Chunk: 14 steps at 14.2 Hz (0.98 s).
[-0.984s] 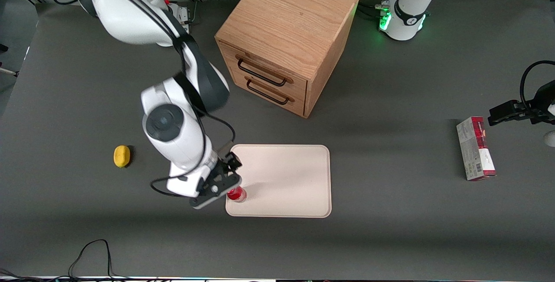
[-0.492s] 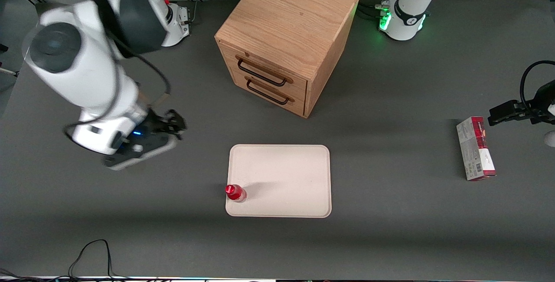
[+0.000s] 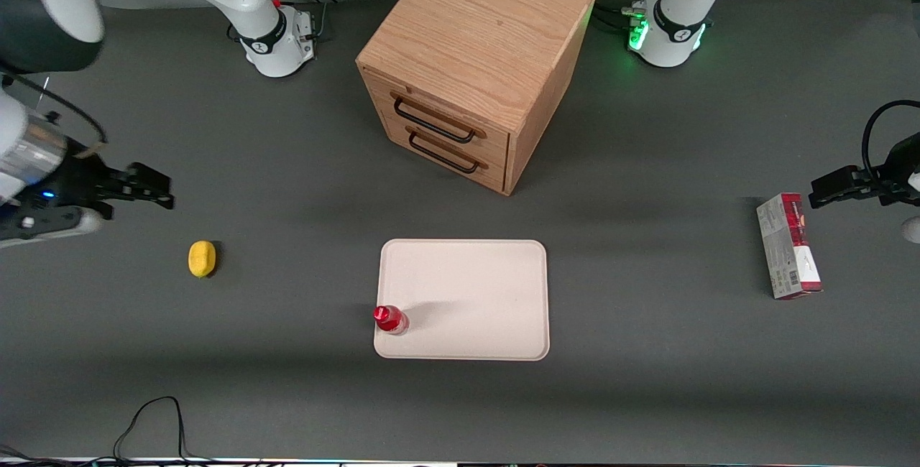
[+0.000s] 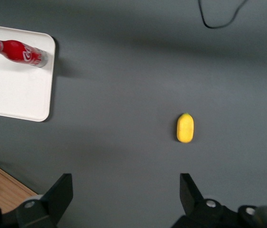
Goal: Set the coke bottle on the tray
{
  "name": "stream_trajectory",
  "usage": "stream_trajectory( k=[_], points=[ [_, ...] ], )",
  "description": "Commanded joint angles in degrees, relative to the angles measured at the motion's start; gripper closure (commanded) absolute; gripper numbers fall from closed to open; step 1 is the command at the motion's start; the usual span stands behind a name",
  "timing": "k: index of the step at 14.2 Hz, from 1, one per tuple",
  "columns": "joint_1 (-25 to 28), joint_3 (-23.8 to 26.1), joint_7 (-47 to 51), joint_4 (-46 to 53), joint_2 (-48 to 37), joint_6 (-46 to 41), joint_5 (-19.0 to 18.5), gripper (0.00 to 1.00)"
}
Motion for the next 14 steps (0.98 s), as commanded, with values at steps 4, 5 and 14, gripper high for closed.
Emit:
stream_trajectory(
  k=[4,5,14],
  points=[
    [-9.2,7.4,-0.1,-3.4,-3.4,1.4,-1.5,0.0],
    [-9.1,7.3,0.2,-3.4,-3.2,1.4,-1.6,0.0],
    [-9.1,6.9,0.4,-3.4,-2.7,2.5,-2.4,0.0]
  ],
)
